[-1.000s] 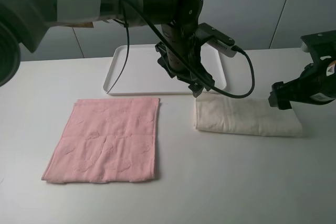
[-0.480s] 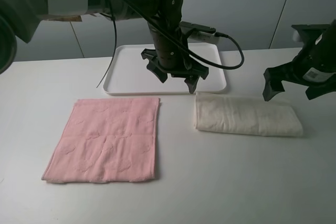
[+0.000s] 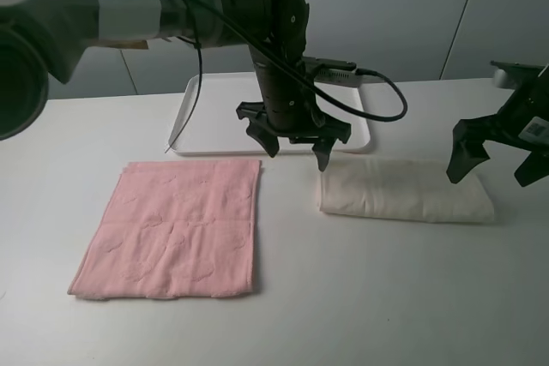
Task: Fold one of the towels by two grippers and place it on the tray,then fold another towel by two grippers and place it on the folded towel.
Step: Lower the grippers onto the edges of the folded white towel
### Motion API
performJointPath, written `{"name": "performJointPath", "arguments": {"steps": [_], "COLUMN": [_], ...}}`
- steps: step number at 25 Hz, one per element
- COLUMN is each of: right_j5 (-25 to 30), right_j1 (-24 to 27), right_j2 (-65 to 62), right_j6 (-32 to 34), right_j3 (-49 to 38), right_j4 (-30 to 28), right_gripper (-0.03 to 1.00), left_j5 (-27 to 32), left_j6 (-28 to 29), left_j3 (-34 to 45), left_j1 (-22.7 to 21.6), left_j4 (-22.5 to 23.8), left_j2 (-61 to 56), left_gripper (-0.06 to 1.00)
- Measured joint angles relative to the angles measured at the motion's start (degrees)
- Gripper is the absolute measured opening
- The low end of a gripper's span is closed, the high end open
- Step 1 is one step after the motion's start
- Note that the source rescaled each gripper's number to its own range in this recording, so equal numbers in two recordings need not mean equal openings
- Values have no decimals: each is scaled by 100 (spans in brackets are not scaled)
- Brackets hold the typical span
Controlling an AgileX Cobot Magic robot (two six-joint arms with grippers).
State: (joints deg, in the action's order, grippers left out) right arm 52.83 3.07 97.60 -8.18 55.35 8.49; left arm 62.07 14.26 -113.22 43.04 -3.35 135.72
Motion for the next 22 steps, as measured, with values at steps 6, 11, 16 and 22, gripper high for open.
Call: {"name": "performJointPath", "arguments": {"steps": [6,11,16,22], "right_j5": [-177,-199,-199,-199], "right_j1": [29,29,29,29], "right_j2": [0,0,0,0], "right_j6": [14,24,37,82], "right_j3": [0,0,0,0], "right_j4": [-196,-260,-320,-320], "right_gripper": [100,100,100,100], "left_j5": [70,280,352,386], "left_j6": [205,348,539,637], "left_j3": [-466,-1147,-1270,-1270], "left_j1": [90,90,90,90], "left_j4": [80,105,245,367], "left_j2": [474,885,992,1043], "left_gripper": [100,100,100,100]}}
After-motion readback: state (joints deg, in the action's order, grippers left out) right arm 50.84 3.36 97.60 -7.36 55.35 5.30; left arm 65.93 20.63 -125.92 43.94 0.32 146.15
